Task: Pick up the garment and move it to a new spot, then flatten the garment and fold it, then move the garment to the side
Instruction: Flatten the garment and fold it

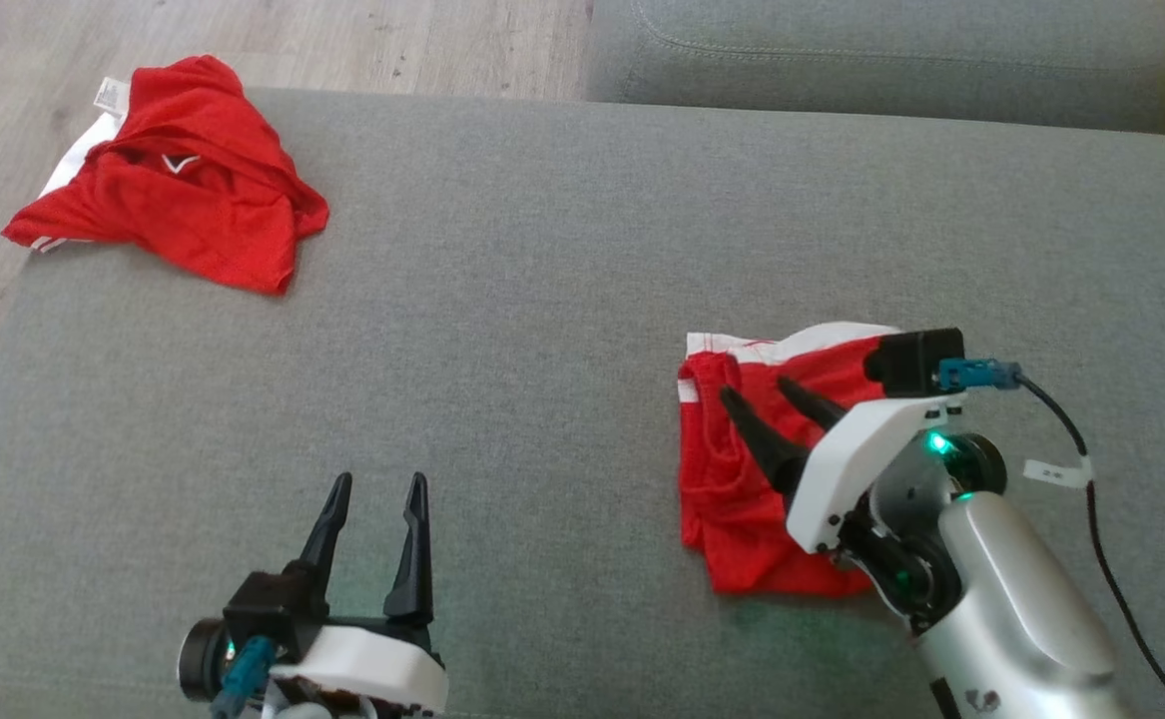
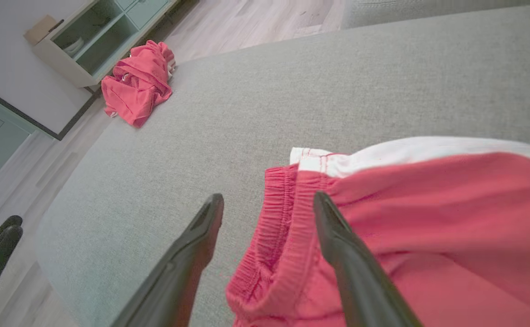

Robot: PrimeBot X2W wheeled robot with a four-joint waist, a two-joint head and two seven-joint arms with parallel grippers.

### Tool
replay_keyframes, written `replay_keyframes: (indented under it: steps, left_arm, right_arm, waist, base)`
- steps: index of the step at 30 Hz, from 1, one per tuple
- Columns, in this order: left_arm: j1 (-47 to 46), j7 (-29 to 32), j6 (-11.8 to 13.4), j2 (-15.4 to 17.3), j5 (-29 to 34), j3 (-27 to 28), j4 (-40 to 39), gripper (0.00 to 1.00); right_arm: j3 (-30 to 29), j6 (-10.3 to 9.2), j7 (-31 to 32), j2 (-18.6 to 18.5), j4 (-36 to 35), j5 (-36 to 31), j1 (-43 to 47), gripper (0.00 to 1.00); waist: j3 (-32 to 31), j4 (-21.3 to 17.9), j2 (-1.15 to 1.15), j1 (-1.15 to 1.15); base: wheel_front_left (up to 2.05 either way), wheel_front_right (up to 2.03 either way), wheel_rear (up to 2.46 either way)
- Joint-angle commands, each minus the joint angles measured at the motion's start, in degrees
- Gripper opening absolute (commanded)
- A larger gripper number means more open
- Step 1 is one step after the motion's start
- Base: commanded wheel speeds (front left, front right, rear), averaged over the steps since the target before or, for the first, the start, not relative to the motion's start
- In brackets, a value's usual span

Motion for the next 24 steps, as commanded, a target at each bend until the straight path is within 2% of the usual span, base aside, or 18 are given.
replay_keyframes:
  steps: [1,10,13,17,24]
  left_arm:
    - [-2.48,-0.90,-0.14,0.25,-0.24,2.25,-1.27,1.00]
    - [-2.61,-1.25,0.24,0.47,0.24,2.89,-1.81,1.00]
    - [-2.94,-1.31,0.69,0.76,0.68,3.11,-2.38,1.00]
    - [-3.05,-1.34,1.02,1.11,0.78,3.36,-2.78,1.00]
    - [-1.46,-1.39,1.21,1.38,-0.22,4.01,-3.04,1.00]
  right_arm:
    - [1.37,0.21,-0.65,0.74,-2.23,0.40,-2.78,1.00]
    - [2.35,0.21,-6.90,-0.05,-5.95,-1.85,-3.54,1.00]
    - [0.79,0.21,-11.42,-1.73,-7.47,-6.85,-3.39,1.00]
    - [-1.88,0.21,-16.10,-2.00,-8.65,-11.32,-1.88,1.00]
    - [-7.99,0.21,-21.46,-0.43,-8.89,-17.13,4.76,1.00]
  waist:
    - [-0.07,-0.12,0.00,0.00]
    - [-0.83,-2.50,0.00,0.00]
    - [-1.44,-3.92,0.00,0.00]
    - [-2.28,-5.46,0.00,0.00]
    - [-3.98,-7.55,0.00,0.00]
  base:
    - [0.00,0.00,0.00]
    - [0.00,0.00,0.00]
    - [0.00,0.00,0.00]
    - [0.00,0.00,0.00]
    - [0.00,0.00,0.00]
